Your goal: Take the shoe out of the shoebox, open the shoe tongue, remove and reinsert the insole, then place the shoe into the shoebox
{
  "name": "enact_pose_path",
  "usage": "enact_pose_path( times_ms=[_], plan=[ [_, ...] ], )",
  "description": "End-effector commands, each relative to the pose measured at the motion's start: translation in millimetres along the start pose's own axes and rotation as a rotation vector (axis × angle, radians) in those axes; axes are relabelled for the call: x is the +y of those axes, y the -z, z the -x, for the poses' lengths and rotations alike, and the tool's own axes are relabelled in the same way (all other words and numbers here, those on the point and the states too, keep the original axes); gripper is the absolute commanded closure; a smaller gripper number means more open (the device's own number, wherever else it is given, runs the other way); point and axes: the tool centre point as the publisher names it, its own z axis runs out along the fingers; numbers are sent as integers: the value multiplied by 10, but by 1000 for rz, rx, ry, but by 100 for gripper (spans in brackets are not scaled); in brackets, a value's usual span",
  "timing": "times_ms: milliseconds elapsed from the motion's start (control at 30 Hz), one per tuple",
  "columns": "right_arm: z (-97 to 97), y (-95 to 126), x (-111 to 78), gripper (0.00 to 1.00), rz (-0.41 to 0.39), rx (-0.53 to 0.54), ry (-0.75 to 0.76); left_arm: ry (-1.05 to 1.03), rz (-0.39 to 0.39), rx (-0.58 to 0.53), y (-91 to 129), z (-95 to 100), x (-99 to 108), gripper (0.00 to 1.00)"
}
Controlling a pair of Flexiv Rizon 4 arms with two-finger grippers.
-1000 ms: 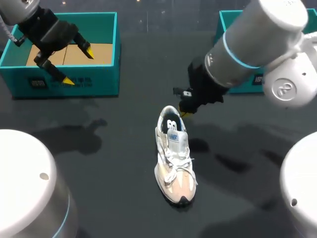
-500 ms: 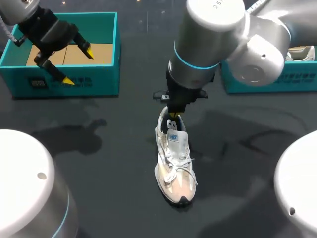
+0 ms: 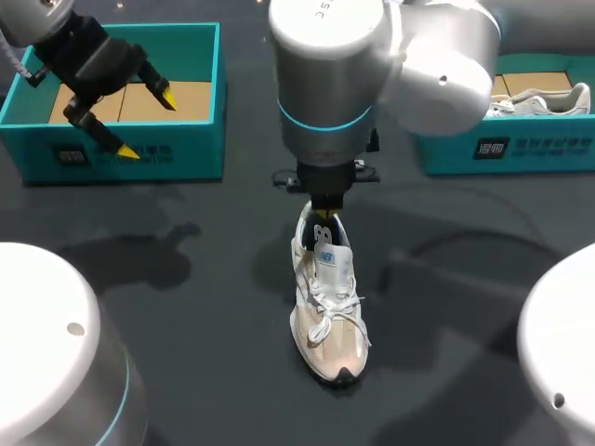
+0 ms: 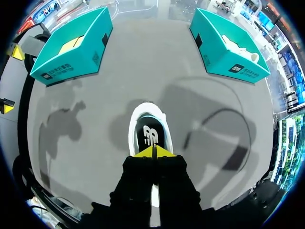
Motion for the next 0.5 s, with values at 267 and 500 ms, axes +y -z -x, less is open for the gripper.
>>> enact_pose_path(
  times_ms=[267,500],
  plan=[
    [-81,-356,-116,100,31,-28,-50,-1,2,1,-3,2,2,0],
    [-72,-374,-70,100,32,-67,-69,-1,2,1,-3,2,2,0]
  ],
)
